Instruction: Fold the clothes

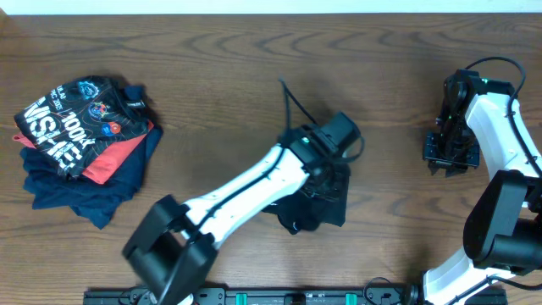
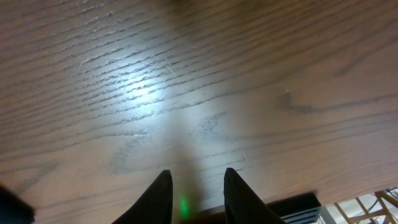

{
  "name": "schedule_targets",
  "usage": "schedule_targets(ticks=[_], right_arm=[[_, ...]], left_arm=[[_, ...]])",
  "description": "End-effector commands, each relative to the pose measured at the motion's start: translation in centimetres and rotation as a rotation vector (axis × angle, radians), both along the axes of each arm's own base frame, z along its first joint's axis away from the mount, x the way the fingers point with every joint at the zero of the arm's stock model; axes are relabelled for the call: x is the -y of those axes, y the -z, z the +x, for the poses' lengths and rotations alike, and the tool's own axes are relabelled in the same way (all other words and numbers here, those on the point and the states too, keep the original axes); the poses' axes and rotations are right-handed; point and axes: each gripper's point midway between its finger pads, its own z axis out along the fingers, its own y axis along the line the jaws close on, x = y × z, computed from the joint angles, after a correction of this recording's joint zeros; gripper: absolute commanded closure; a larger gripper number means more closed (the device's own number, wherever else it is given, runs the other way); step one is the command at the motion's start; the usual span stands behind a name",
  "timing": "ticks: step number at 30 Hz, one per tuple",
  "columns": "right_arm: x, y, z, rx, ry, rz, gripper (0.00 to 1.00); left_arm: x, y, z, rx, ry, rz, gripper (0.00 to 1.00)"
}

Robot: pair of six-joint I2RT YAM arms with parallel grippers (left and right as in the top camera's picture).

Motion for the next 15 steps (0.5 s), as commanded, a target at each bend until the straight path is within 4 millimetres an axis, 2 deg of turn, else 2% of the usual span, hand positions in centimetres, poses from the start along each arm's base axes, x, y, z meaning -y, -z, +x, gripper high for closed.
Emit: schedule_targets(ticks=[1, 4, 6, 7, 10, 11, 12, 15], right_arm=[[-0.2, -0.8, 0.5, 0.034, -0.017, 0.022, 0.74], [-0.9, -0.7, 0.6, 0.037, -0.041, 0.061, 0.74], [-2.1, -0.6, 0.8, 0.046, -0.081, 0.133, 0.74], [-3.1, -0.6, 1.0, 0.056, -0.117, 0.192, 0.74], [-7.4, -1.2, 1.8, 0.120, -0.238, 0.435, 0.73], [-8.8, -1.6, 2.0, 0.145, -0.269, 0.518, 0.73], [-10.2, -2.0, 2.1, 0.168, -0.297, 0.593, 0.70], [-12.9, -2.9, 2.1, 0.191, -0.360, 0.705, 0.66]], left_arm=[[0.5, -0.1, 1.7, 0.056, -0.028, -0.008, 0.59], [0.4, -2.0, 2.8, 0.102, -0.009, -0.040, 0.55], [-1.0, -4.3, 3.6, 0.133, 0.002, -0.043, 0.55], [-2.1, -5.3, 4.1, 0.149, -0.014, -0.032, 0.55], [-7.1, -8.3, 6.6, 0.225, -0.137, 0.033, 0.54], [-8.9, -9.1, 7.4, 0.247, -0.183, 0.050, 0.50], [-10.5, -9.7, 8.3, 0.263, -0.229, 0.059, 0.47], [-13.4, -9.9, 10.2, 0.262, -0.322, 0.059, 0.41]])
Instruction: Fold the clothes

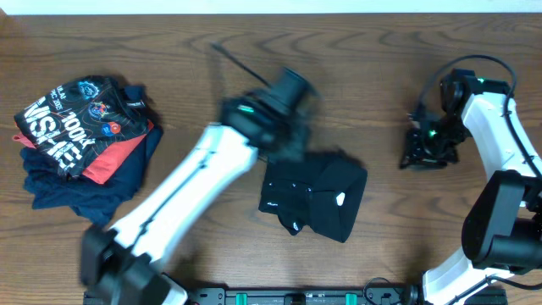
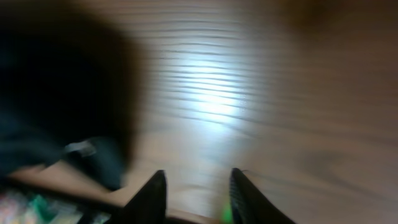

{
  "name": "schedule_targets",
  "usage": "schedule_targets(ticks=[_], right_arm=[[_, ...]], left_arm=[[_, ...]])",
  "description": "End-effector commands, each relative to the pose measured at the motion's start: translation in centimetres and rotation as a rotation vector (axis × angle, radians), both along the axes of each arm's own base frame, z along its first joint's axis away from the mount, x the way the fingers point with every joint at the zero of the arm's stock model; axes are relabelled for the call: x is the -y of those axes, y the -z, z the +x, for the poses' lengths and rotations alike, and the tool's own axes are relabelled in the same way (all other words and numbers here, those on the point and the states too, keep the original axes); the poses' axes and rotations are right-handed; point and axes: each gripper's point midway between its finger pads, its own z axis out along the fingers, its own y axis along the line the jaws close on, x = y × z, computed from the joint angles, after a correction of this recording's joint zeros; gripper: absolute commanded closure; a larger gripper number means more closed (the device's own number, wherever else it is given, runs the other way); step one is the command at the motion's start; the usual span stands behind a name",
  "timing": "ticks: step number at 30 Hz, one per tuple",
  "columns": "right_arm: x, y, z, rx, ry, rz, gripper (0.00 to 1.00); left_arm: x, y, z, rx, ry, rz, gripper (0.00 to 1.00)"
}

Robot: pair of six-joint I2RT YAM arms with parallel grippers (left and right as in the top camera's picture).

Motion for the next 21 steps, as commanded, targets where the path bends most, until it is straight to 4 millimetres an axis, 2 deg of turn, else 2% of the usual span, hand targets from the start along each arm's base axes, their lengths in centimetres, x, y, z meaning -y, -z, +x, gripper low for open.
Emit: schedule_targets(ticks=[1, 4, 9, 16, 21], right_arm=[[-4.9, -2.3, 0.8, 0.102, -0.124, 0.230, 0.65], [-6.4, -2.1, 0.2, 0.088, -0.174, 0.234, 0.66], [-9.0, -1.4, -1.3, 0.048, -0.243, 0.236, 0.68], [-12.5, 1.3, -4.0, 0.002, -0.323, 0.230, 0.65], [-13.9, 4.4, -5.3, 0.001, -0.318, 0.215, 0.59]], left_arm=[[-3.6, -0.4, 2.6, 0.041, -0.095, 0.038, 0.40], [-4.4, 1.3, 4.0, 0.029, -0.072, 0.036, 0.40], [-2.8, 5.6, 4.8, -0.073, 0.029, -0.015, 0.39], [-0.7, 12.3, 2.9, -0.312, 0.100, -0.072, 0.39], [-1.6, 15.9, 0.8, -0.462, 0.110, -0.016, 0.39]])
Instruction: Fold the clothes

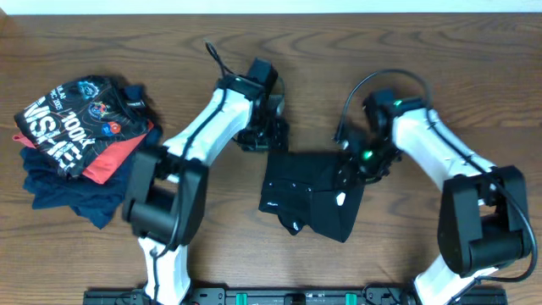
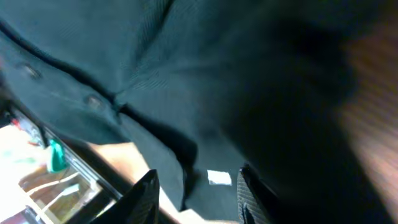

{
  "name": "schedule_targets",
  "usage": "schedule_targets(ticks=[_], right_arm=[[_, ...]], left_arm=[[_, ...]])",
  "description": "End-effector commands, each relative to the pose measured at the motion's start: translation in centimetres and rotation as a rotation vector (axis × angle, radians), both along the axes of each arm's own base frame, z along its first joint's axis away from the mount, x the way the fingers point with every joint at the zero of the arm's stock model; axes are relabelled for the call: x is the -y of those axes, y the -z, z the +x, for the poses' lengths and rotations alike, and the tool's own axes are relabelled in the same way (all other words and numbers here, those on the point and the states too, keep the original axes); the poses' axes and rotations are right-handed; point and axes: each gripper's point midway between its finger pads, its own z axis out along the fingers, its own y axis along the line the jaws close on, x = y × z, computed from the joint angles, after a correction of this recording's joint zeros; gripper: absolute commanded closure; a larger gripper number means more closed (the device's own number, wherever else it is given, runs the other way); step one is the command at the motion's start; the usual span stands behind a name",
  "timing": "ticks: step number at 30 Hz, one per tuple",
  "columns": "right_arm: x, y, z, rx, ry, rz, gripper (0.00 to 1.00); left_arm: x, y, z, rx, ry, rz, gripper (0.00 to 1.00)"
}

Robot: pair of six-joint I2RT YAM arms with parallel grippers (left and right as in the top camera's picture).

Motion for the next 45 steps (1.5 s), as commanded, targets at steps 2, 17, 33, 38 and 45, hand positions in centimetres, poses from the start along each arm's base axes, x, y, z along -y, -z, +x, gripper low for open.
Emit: schedule_targets(ticks=[2, 17, 33, 38, 45], right_arm=[[-0.8, 2.0, -0.5, 0.026, 0.035, -0.012, 0.60], [2.3, 0.9, 14.0, 0.595, 0.224, -0.212, 0.47], [6.0, -13.6, 11.0, 0.723, 0.247, -0.290, 0.01], [6.4, -15.1, 9.5, 0.733, 0.243, -0.288, 0.01], [6.6, -14.5, 8.5, 0.690, 0.232, -0.303, 0.01]], left_arm=[[-0.6, 1.8, -2.4, -0.122, 0.039, 0.017, 0.39], [-4.1, 1.0, -5.6, -0.297, -0.174, 0.254, 0.44], [3.6, -4.2, 3.9, 0.202, 0.064, -0.267, 0.08], [5.3, -0.6, 3.8, 0.138, 0.083, -0.307, 0.07], [7.6, 2.5, 1.6, 0.074, 0.144, -0.292, 0.15]])
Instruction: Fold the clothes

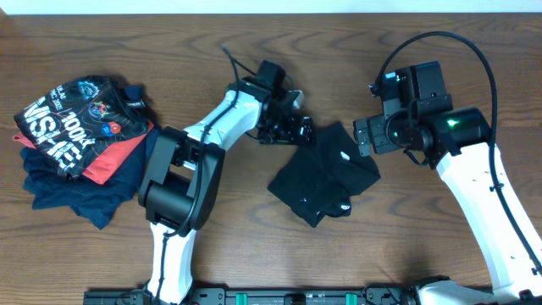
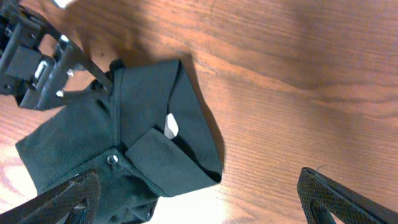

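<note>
A black garment (image 1: 323, 174) lies folded into a small diamond shape at the table's middle; in the right wrist view the black garment (image 2: 143, 146) shows a white tag and a snap. My left gripper (image 1: 294, 130) reaches in from the left, its fingers (image 2: 93, 71) closed together on the garment's top corner. My right gripper (image 1: 366, 139) hovers just off the garment's right corner. Seen from its wrist, the right gripper (image 2: 205, 202) is open wide with only garment edge and bare wood between its fingers.
A pile of unfolded clothes (image 1: 80, 140), a printed black shirt on top of red and navy ones, sits at the left of the wooden table (image 1: 423, 51). Both arms' cables arch over the back half.
The garment has turned into a diamond and lies a little further right and back. My right gripper, then low on its right edge, now stands above it, open wide. My left gripper moved right onto its top corner.
My left arm first lay over the garment while the right gripper hung off to the right over bare wood. The left arm then stood clear at the back. Then both grippers were at the garment's upper corners. Now it lies turned, the left at its corner.
</note>
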{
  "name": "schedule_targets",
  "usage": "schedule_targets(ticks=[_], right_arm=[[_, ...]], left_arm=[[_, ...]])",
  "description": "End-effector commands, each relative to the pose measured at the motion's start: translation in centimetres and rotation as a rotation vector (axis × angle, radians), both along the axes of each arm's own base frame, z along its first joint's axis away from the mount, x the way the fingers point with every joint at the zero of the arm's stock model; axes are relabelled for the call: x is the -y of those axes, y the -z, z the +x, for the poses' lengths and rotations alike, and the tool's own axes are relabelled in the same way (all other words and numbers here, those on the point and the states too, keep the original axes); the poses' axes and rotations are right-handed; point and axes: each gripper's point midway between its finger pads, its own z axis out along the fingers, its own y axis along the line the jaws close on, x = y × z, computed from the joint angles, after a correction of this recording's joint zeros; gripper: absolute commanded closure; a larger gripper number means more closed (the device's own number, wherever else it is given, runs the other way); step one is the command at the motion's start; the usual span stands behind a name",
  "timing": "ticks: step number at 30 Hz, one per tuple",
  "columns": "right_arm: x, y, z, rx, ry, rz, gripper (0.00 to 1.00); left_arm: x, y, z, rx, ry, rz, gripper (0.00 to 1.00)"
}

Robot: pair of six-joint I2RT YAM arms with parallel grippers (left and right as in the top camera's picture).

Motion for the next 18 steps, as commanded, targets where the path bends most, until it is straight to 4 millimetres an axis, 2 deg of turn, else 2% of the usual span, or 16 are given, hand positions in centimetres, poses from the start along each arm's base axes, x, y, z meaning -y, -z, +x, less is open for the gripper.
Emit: schedule_targets(ticks=[1, 2, 4, 6, 7, 8, 9, 11, 14, 16, 18], right_arm=[[0.4, -0.2, 0.0, 0.005, 0.005, -0.008, 0.01], [0.4, -0.2, 0.0, 0.007, 0.005, -0.008, 0.01], [0.5, -0.2, 0.1, 0.007, 0.009, -0.008, 0.01], [0.7, -0.2, 0.1, 0.005, 0.014, -0.008, 0.01], [0.8, -0.2, 0.1, 0.003, 0.017, -0.008, 0.01], [0.9, -0.2, 0.0, 0.000, 0.019, -0.009, 0.01], [1.0, -0.1, 0.0, -0.002, 0.023, -0.010, 0.01], [1.3, -0.1, -0.1, -0.009, 0.030, -0.011, 0.01], [1.7, 0.0, -0.1, -0.015, 0.042, -0.013, 0.01], [2.3, 0.1, -0.1, -0.019, 0.058, -0.017, 0.01], [2.9, 0.1, -0.2, -0.025, 0.074, -0.018, 0.01]], left_arm=[[1.6, 1.4, -2.2, -0.041, 0.072, 0.004, 0.22], [2.1, 1.4, -2.7, -0.043, 0.088, 0.006, 0.32], [2.8, 1.5, -3.3, -0.042, 0.107, 0.008, 0.42], [2.8, 1.7, -3.4, -0.029, 0.113, 0.034, 0.59], [2.6, 1.9, -3.3, -0.021, 0.111, 0.049, 0.69], [2.4, 2.0, -3.1, -0.012, 0.107, 0.063, 0.86], [2.3, 2.0, -3.0, -0.009, 0.103, 0.069, 0.94], [1.7, 1.8, -2.4, -0.004, 0.086, 0.066, 0.94], [0.5, 0.3, -1.3, 0.017, 0.049, 0.055, 0.94], [-1.5, -1.5, 0.2, 0.067, -0.001, 0.086, 0.94], [-4.3, -3.6, 1.6, 0.129, -0.065, 0.148, 0.94]])
